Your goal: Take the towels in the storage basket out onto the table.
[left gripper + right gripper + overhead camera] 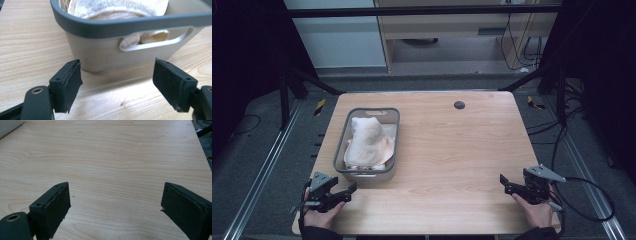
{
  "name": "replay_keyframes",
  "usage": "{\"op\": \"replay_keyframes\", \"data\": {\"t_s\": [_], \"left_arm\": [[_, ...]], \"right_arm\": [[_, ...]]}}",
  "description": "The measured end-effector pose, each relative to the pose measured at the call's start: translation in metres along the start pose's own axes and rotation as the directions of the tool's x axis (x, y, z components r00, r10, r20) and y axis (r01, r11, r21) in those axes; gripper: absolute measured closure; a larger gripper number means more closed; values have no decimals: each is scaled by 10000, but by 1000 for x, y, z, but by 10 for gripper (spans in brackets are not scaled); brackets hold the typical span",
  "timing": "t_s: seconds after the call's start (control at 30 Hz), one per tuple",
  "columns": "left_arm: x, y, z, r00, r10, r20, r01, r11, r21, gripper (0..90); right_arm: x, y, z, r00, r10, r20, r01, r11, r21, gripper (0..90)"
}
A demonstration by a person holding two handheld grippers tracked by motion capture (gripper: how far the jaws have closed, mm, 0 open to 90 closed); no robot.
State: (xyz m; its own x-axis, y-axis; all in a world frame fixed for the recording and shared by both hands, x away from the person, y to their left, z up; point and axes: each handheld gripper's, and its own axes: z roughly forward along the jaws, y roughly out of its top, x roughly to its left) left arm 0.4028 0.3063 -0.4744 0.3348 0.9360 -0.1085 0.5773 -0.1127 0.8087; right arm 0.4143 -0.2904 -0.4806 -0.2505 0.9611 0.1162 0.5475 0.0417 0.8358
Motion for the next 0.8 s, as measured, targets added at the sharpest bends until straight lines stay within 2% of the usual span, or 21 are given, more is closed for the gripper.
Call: {"op": "replay_keyframes", "data": {"t_s": [0.07,0.27,0.5,0.8], "left_arm": [[-1,1,-2,10000,76,-6,-76,9999,-70,221],[-1,6,-9,9999,-92,56,95,9986,-516,215],[-2,13,-15,9998,-102,173,115,9969,-782,211],[-5,26,-22,9998,-16,207,38,9945,-1047,209]], "right_arm": [[0,0,0,10000,-62,37,62,10000,3,88],[1,-1,-1,9998,-177,117,178,9998,-17,88],[3,-1,-1,9988,-438,202,439,9990,-3,92],[5,-2,-1,9989,-453,128,452,9989,119,94]]}}
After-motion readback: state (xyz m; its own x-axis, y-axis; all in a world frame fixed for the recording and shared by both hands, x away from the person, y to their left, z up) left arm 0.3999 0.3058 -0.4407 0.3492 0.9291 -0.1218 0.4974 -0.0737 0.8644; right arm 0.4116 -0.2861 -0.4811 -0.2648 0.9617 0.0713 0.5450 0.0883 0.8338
